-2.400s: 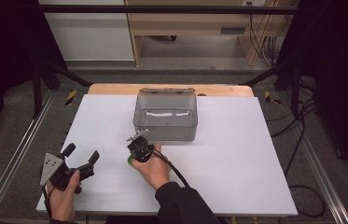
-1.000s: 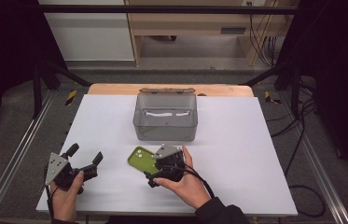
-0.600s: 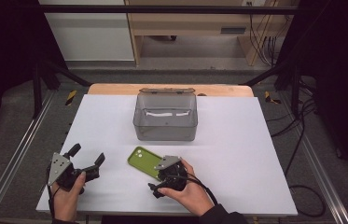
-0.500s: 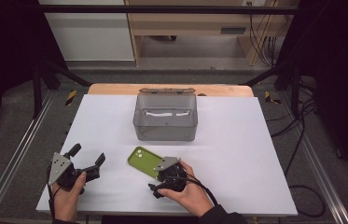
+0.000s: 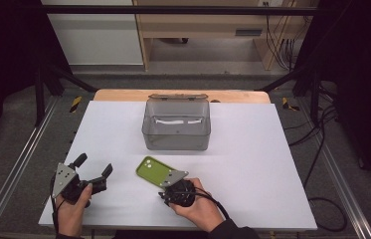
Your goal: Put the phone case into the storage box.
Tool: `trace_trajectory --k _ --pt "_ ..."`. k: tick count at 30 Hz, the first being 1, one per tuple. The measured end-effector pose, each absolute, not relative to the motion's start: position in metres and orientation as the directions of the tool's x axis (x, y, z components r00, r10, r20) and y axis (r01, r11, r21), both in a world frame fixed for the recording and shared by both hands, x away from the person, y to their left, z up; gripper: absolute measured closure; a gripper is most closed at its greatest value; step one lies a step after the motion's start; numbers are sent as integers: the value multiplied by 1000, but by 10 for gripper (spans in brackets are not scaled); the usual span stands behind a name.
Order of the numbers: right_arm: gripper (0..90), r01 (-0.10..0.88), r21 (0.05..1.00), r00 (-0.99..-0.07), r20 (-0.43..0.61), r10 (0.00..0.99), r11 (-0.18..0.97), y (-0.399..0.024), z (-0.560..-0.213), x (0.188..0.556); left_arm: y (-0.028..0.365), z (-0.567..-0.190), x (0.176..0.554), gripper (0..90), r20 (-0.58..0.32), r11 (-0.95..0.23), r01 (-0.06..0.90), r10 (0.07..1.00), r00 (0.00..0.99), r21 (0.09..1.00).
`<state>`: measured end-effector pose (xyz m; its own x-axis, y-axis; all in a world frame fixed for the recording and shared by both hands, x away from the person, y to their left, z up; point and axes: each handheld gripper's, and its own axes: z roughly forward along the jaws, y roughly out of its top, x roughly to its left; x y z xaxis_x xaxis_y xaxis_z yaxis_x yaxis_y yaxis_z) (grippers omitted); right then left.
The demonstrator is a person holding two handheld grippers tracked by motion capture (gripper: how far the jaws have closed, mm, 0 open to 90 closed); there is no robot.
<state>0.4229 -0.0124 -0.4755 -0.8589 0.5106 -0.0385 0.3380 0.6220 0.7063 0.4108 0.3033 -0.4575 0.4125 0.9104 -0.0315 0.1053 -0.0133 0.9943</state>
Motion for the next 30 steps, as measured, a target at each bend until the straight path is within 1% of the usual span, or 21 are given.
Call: trace_trajectory --k 1,4,6,9,11,17,25,28,30 --pt "724 330 708 -858 -53 512 625 -12 -476 423 302 -458 411 11 -31 -14 104 909 415 994" --pt "783 330 712 -850 -61 523 619 -14 -477 423 302 -458 411 11 -28 -18 106 909 417 994" --pt "794 325 713 -851 -66 522 621 -14 -477 423 301 -458 411 12 -27 -20 107 908 417 994" --pt "826 303 704 -852 -102 513 642 -13 -477 423 301 -458 411 13 -22 -26 108 908 419 994" --pt "836 282 698 -855 -128 502 658 -12 -477 422 301 -458 411 13 -24 -24 109 908 418 994" --pt "866 264 694 -849 -162 503 670 -11 -477 420 301 -458 410 15 -24 -23 108 908 419 994" --pt "877 274 701 -848 -147 510 658 -12 -477 421 300 -458 410 16 -30 -22 117 907 420 993" --pt "883 306 715 -843 -102 528 628 -13 -478 422 300 -458 410 16 -34 -19 120 906 422 993" --pt "883 315 718 -841 -92 533 620 -14 -478 422 300 -457 409 16 -36 -16 120 905 423 993"
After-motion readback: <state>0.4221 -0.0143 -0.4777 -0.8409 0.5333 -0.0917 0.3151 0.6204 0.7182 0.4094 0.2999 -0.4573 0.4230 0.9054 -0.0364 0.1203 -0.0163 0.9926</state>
